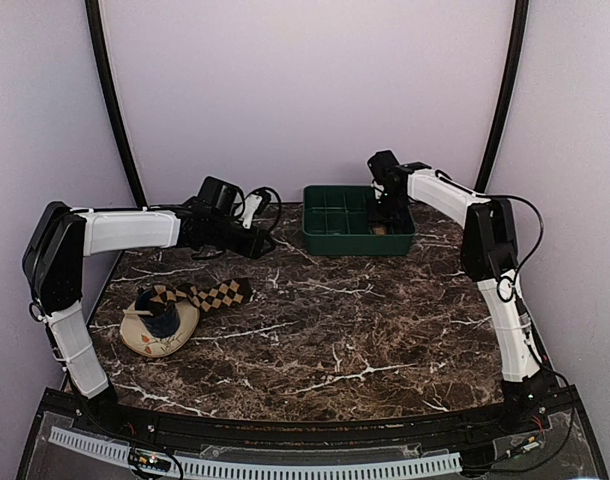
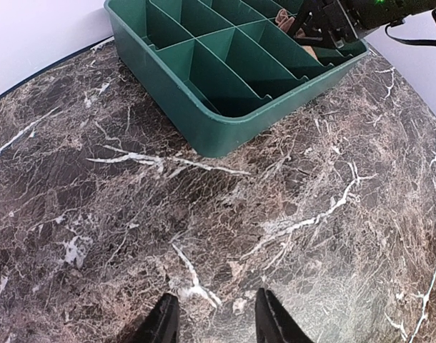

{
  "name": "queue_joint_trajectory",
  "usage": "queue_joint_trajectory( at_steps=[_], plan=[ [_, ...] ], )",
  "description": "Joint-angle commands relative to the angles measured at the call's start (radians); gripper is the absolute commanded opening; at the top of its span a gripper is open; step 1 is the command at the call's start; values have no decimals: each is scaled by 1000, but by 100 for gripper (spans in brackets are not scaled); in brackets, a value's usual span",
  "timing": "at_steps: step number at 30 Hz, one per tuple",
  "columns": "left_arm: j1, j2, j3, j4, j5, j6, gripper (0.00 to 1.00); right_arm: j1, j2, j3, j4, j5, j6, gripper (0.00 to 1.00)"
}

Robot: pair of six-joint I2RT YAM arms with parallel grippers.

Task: Roll the socks
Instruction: Place the sock in the storage box.

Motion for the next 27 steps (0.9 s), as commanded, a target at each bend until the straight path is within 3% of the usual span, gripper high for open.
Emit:
queue_joint_trajectory(
  at_steps=[1,8,15,27],
  plan=[
    [8,-22,33,-26,3,-9,39,-10,-74,-17,31,7,-4,52],
    [8,-34,35,-28,3,-20,39,-10,-100,-40,79,3,-28,50],
    [9,-34,35,-26,4,-25,39,-11,-49,-3,107,-22,-40,30],
    [9,-18,54,-29,-1,-8,39,-26,73,79,78,-61,-33,19]
  ],
)
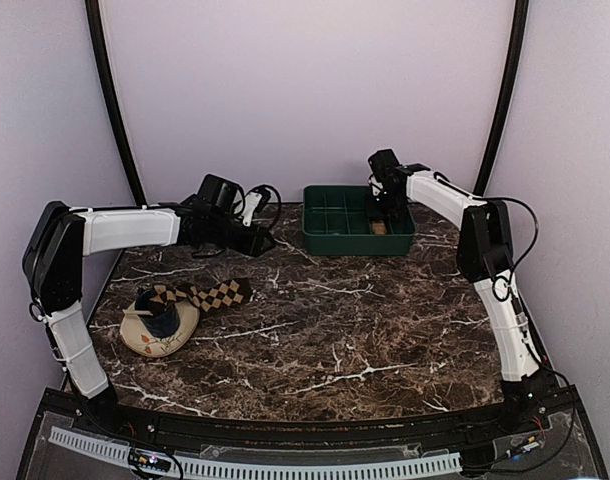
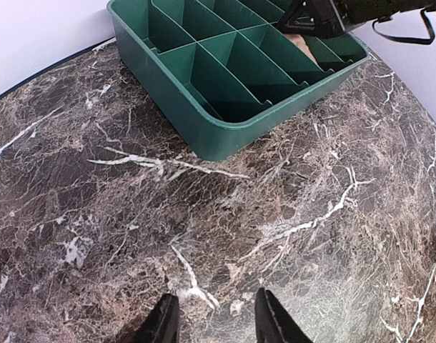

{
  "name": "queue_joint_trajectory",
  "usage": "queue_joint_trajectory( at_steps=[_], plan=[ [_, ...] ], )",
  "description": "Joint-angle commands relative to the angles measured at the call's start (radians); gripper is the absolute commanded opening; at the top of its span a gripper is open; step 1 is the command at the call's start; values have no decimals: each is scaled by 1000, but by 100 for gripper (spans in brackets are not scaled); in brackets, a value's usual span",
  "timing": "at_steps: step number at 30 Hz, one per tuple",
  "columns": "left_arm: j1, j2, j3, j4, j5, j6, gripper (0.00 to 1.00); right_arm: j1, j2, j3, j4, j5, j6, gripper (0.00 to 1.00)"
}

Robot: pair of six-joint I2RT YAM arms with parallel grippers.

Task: Roll the socks
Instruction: Place the sock in the storage box.

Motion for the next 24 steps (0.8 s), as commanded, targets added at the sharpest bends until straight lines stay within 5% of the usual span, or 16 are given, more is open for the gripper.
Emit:
queue_joint_trajectory(
  at_steps=[1,7,15,24],
  plan=[
    [8,-15,39,-13,2,8,39,-16,35,1,7,-22,7,19],
    [9,-6,45,-12,-3,4,39,-23,34,-38,27,-35,8,19],
    [9,-30,61,-22,-35,13,40,6,-163,-195,228,19,-65,39],
    [14,-128,30,-73,-133,30,44,86,-359,-323,315,87,-149,46]
  ],
)
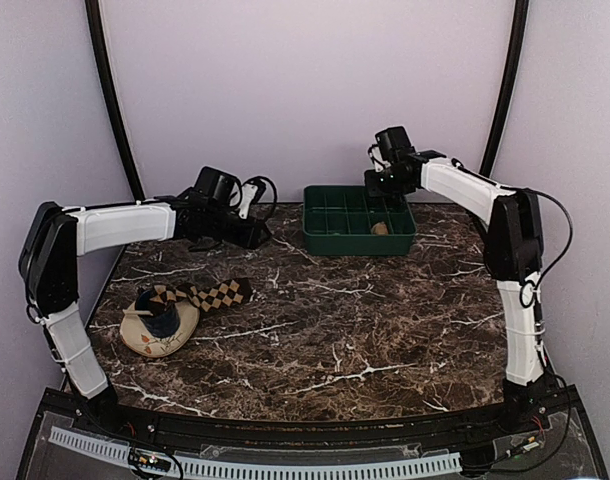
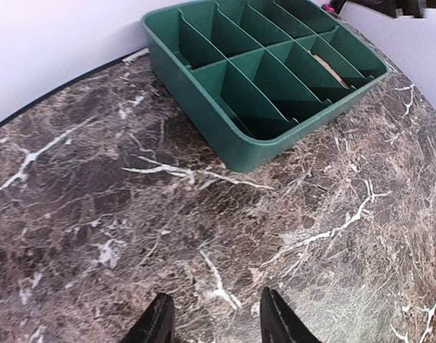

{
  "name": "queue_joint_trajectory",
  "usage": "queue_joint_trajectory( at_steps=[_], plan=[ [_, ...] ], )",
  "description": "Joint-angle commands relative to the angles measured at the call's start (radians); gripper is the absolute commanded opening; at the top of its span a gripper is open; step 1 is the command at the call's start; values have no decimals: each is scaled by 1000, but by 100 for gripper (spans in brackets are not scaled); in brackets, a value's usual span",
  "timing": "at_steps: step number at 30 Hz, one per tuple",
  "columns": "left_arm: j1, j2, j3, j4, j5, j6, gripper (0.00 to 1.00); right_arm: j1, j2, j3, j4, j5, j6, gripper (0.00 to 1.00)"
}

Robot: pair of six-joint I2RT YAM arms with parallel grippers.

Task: Roll the socks
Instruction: Place the sock in the storage box, then pick up the sock from the center of the board.

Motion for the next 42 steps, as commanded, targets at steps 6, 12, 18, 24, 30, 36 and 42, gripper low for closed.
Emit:
queue_joint_trajectory(
  at_steps=[6,12,18,24,30,36,42],
  plan=[
    [23,-255,-107,-42,-136,-32,46,160,-272,-283,189,56,-62,47],
    [42,-421,-228,-63,-253,-131,48,337,-368,-478,289,13,-73,49],
    [52,-579,-336,-129,-341,-219,50,516,-342,-525,335,11,-106,50],
    [58,-725,-372,-191,-410,-302,54,683,-237,-479,382,12,-172,52],
    [63,-821,-380,-244,-474,-358,59,787,-147,-400,421,20,-225,53],
    [70,-889,-390,-299,-544,-427,65,839,-68,-340,493,14,-328,54],
    [75,-955,-408,-317,-588,-467,74,857,34,-210,521,29,-418,56]
  ],
)
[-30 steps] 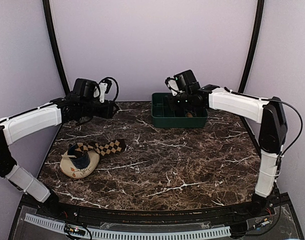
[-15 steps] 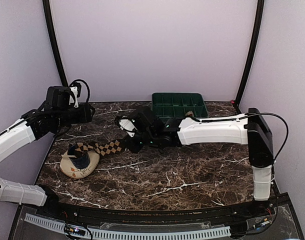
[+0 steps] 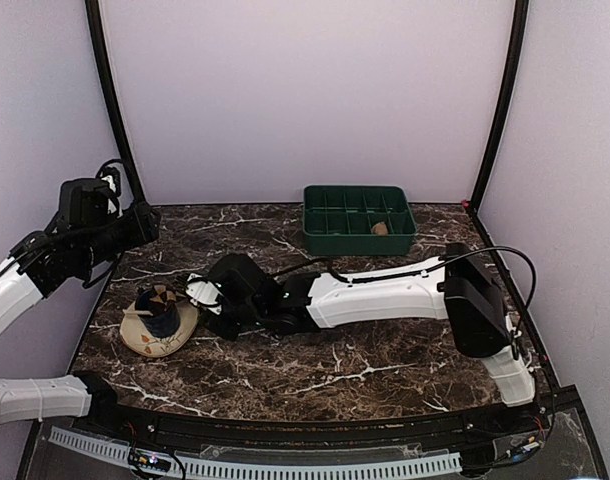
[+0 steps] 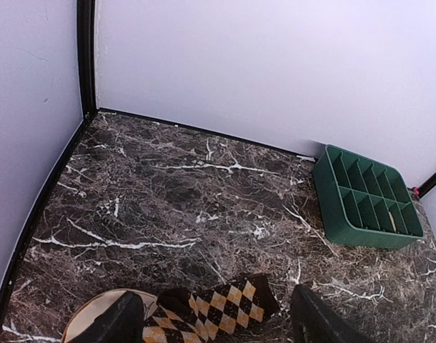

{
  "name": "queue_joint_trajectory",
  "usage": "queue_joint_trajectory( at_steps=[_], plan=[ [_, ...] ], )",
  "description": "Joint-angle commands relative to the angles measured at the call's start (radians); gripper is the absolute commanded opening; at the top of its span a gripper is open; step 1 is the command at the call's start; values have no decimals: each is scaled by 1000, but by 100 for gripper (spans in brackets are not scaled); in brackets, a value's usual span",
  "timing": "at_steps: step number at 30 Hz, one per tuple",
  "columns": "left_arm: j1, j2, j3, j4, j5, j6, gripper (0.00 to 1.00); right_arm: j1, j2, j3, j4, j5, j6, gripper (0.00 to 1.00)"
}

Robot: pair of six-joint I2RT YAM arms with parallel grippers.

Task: Roll the socks
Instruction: Pick up the sock from the center of the board.

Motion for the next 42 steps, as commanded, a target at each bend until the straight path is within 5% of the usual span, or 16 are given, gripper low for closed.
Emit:
queue_joint_trajectory(
  at_steps=[1,7,16,22,31,42],
  plan=[
    [9,-50,-17,-37,-59,-40,74,12,79,119,75,22,-90,56],
    [43,-43,-25,-85,-27,-36,75,-2,163,213,71,102,-98,58],
    [162,100,17,-153,361,7,63,-88,-154,-346,381,254,95,58],
    [155,230,84,-220,599,71,53,-114,-248,-514,464,267,111,58],
    [-38,370,172,-367,401,328,57,-151,-330,-651,568,253,135,58],
    [-180,501,214,-470,90,458,58,-177,-356,-716,587,256,139,58]
  ],
)
